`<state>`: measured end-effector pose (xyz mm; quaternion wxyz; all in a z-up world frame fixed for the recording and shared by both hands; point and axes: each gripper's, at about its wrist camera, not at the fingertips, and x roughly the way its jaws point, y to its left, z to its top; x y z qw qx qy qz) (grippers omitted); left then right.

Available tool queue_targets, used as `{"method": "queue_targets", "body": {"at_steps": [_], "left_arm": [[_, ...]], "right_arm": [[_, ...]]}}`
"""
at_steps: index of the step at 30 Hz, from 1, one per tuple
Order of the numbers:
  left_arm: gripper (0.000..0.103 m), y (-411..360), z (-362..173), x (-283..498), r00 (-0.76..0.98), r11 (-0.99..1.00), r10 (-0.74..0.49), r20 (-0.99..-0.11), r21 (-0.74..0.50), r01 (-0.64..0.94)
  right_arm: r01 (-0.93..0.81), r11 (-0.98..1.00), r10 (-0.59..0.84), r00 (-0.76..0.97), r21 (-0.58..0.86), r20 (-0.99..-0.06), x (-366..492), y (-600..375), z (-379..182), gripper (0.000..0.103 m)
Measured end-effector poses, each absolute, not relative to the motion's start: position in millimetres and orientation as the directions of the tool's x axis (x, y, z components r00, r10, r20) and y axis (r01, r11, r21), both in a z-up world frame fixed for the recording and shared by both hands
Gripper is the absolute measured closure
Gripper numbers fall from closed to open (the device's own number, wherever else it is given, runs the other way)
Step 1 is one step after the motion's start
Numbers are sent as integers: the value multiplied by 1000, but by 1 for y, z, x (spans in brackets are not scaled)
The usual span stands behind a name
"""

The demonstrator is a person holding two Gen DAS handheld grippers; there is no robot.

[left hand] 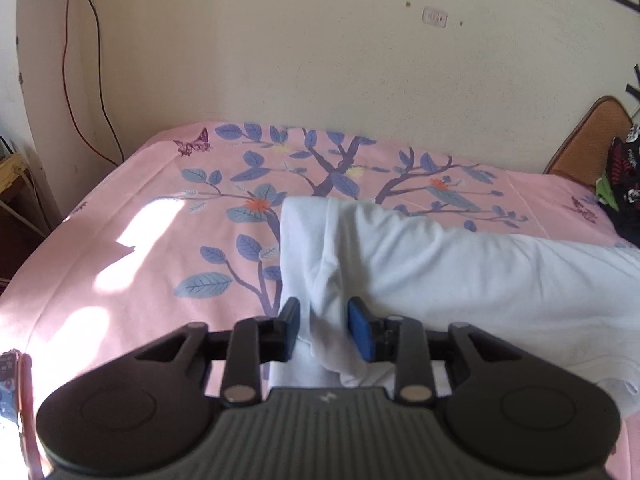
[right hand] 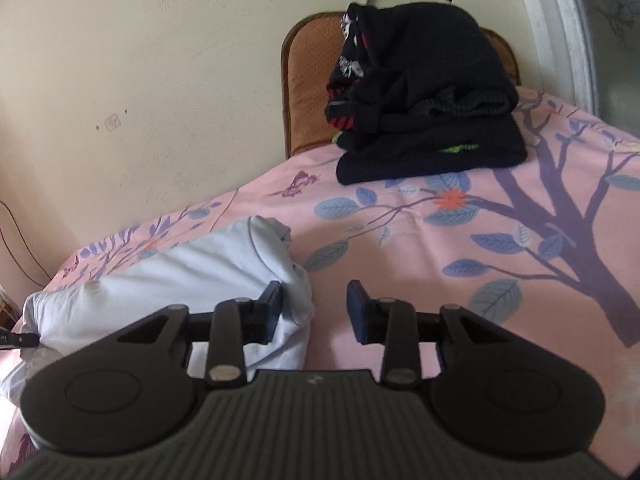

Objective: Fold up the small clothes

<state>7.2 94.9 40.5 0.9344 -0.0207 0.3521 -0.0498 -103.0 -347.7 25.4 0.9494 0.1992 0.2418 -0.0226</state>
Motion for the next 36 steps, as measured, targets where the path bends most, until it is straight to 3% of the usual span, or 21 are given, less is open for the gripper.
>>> {"method": "queue_targets", "body": {"at_steps": [1, 4, 7, 11, 15, 17, 18, 19, 20, 24, 29, 31, 33, 36], "left_arm": [[63, 102, 47, -3, 768, 994, -107, -632, -83, 71], [64, 122, 64, -21, 798, 989, -118, -591, -143, 41], [65, 119, 86, -23, 819, 969, -208, -535, -226, 99], [65, 76, 93, -3, 804, 938, -341, -488, -240, 252], [68, 31, 63, 42, 679, 881, -473, -562, -318, 350], [79, 9, 41, 60, 629, 885, -464, -624, -303, 352], [81, 1, 31, 65, 620, 897, -439, -650, -273, 348], [87, -6, 22, 72, 619, 914, -394, -679, -223, 338], [94, -12, 10, 70, 651, 929, -346, -676, -153, 336], [94, -15, 12, 68, 657, 936, -317, -684, -112, 334], [93, -2, 29, 54, 649, 924, -369, -665, -185, 336], [93, -5, 36, 50, 635, 891, -449, -628, -260, 372], [93, -18, 41, 50, 607, 855, -514, -606, -309, 415], [91, -49, 37, 54, 571, 840, -527, -630, -283, 464]], "right_arm": [[154, 917, 28, 896, 368, -444, -112, -351, 29, 63], [161, 918, -14, 926, 363, -376, -122, -355, 44, 61], [42, 929, 92, 937, 368, -338, -111, -334, 58, 61], [-150, 924, 282, 889, 352, -360, -66, -277, 62, 62], [-231, 853, 449, 782, 467, -433, -4, -233, 40, 64], [-234, 823, 502, 725, 518, -471, 23, -222, 23, 66], [-213, 832, 493, 705, 512, -509, 33, -218, 14, 75], [-184, 860, 458, 691, 477, -559, 41, -215, 6, 103], [-169, 883, 416, 714, 438, -563, 42, -217, 2, 103], [-123, 859, 424, 713, 496, -558, 36, -241, 2, 103], [-83, 841, 366, 815, 535, -449, -33, -302, 17, 91], [-23, 825, 296, 868, 564, -399, -64, -335, 21, 68], [65, 800, 211, 900, 596, -381, -89, -366, 21, 55], [147, 756, 163, 902, 637, -401, -103, -391, 14, 50]]}}
